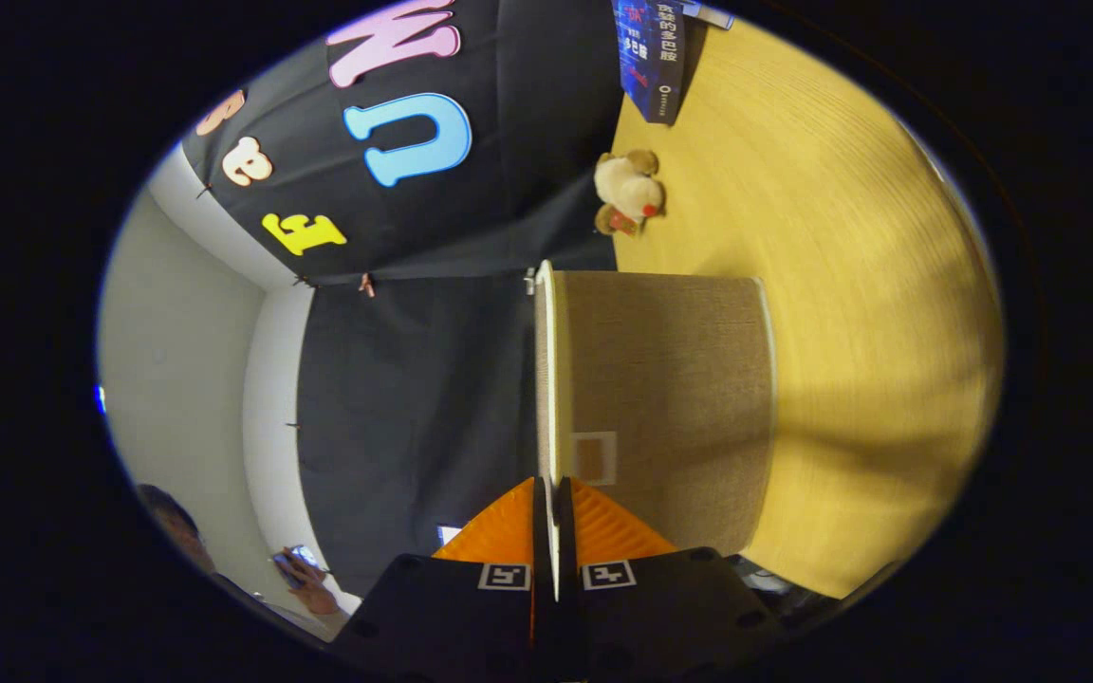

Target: Open the storage box then place both shoes into the box .Put the left shoe in first, then the right shoe, with the right side of both shoes facing outward in a uniform manner.

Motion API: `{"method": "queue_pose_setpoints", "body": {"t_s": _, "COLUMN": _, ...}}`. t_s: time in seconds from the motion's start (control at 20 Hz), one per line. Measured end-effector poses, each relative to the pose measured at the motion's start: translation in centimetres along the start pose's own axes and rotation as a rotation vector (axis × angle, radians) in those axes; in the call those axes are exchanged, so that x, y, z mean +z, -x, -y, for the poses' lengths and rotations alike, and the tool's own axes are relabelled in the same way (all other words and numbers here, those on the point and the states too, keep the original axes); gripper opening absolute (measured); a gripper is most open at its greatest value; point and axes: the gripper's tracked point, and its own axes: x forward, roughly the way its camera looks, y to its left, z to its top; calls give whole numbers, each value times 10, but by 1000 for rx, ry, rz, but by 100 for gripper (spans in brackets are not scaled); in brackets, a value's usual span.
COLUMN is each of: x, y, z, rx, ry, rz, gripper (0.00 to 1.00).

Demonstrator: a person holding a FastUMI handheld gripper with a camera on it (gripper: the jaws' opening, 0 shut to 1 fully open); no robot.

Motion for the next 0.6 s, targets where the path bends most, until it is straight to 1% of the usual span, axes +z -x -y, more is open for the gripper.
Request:
{"method": "queue_pose_setpoints", "body": {"t_s": 0.25, "x": -1, "y": -19, "z": -68, "rx": 101, "ry": 57, "rz": 17, "gripper": 5}}
{"method": "queue_pose_setpoints", "body": {"t_s": 0.35, "x": -3, "y": -33, "z": -90, "rx": 124, "ry": 93, "rz": 16, "gripper": 5}}
{"method": "queue_pose_setpoints", "body": {"t_s": 0.5, "x": -5, "y": -62, "z": -113, "rx": 127, "ry": 159, "rz": 8, "gripper": 5}}
{"method": "queue_pose_setpoints", "body": {"t_s": 0.6, "x": -10, "y": -81, "z": -122, "rx": 111, "ry": 196, "rz": -5, "gripper": 5}}
